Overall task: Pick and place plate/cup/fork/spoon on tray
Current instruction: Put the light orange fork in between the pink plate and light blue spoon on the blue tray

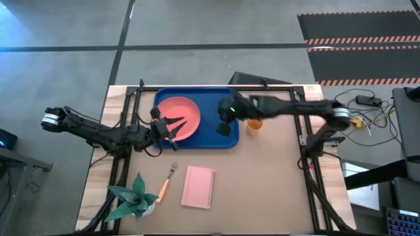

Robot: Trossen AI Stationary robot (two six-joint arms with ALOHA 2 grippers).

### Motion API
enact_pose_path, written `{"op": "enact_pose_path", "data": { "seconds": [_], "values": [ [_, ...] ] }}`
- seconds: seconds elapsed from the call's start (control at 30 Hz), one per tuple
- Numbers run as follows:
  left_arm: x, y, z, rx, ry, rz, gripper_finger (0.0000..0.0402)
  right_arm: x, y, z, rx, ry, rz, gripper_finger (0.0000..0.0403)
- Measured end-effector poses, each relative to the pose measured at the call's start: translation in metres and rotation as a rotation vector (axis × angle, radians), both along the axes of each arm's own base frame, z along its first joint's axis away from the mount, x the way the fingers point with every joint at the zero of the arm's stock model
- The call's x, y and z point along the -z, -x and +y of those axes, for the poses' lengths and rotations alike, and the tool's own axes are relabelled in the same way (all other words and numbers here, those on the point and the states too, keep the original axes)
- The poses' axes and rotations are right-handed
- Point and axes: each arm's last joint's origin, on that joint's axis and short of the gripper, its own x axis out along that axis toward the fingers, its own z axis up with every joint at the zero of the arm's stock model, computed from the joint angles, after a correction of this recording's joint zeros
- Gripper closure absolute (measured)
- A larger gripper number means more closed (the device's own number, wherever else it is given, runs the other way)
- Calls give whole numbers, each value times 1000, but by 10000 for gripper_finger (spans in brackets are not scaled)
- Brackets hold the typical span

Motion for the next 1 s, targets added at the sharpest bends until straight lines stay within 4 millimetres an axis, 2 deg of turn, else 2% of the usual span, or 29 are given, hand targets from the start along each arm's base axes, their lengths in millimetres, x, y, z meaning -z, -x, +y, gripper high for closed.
{"op": "enact_pose_path", "data": {
  "seconds": [0.2, 0.37, 0.57, 0.73, 1.0],
  "values": [
    [4, -1, -1, 36, 137, -39, 336, 8, 47, 54, -135, 52, -152, 394],
    [8, -7, -5, 124, 252, -64, 336, 22, 82, 79, -218, 80, -271, 394],
    [8, -30, -10, 103, 366, -16, 336, 41, 115, 95, -306, 100, -364, 394],
    [4, -53, -15, 21, 498, 141, 336, 52, 135, 102, -378, 146, -459, 394],
    [-6, -60, -27, -64, 904, 427, 336, 62, 164, 105, -460, 233, -570, 394]
  ]
}}
